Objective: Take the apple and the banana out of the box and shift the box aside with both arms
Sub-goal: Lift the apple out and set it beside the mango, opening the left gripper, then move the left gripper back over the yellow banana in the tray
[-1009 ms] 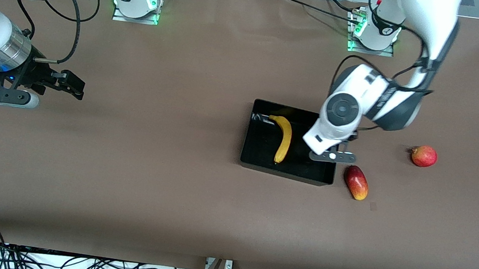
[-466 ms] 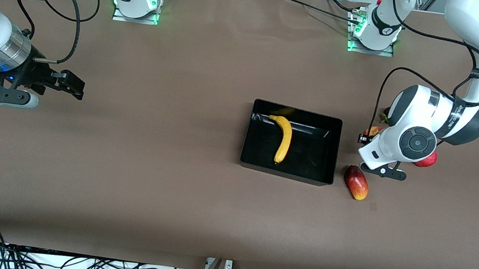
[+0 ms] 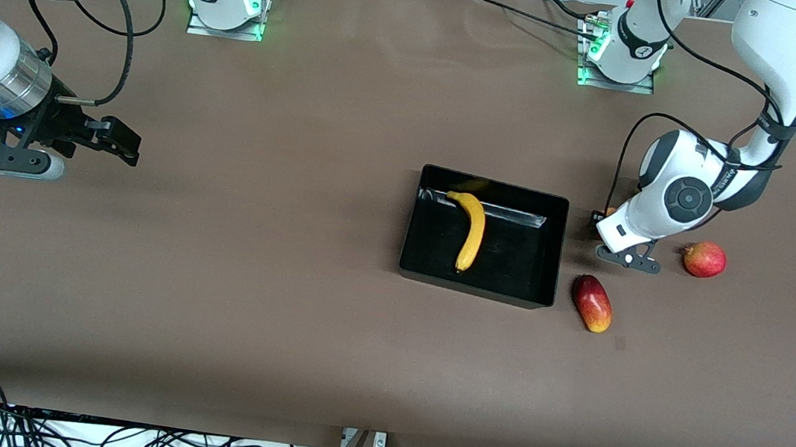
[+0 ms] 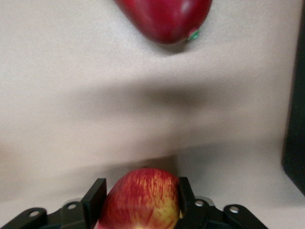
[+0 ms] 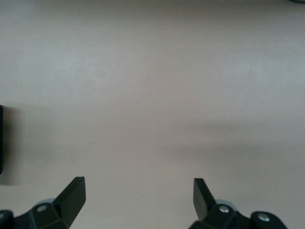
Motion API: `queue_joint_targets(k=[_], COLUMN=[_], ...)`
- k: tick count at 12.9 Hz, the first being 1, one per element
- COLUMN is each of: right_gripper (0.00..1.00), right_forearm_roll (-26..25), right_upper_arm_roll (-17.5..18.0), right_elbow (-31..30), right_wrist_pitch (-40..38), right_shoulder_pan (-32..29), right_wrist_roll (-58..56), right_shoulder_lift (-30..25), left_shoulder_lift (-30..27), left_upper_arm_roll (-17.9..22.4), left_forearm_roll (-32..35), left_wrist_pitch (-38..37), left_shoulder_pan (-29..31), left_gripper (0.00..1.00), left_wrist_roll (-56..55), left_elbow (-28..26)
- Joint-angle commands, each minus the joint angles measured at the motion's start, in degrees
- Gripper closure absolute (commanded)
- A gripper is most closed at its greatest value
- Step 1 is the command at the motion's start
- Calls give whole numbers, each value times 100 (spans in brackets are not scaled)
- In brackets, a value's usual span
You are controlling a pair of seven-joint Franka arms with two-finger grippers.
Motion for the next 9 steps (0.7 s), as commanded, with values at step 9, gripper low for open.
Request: queue_joint_targets(k=[9], right_gripper=[0], right_forearm_roll=[28], right_upper_arm_roll=[27], right_elbow=[-1], right_wrist_pitch=[23], right_shoulder_pan=[-38], right_wrist_roll=[-105], right_shoulder_lift=[-35], left_shoulder_lift=[-263], left_upper_arm_roll=[-638], left_forearm_roll=[-708], left_wrist_pitch=[-3651], left_shoulder_pan=[-222], left_gripper=[0], left_wrist_roll=[49], left_elbow=[2930])
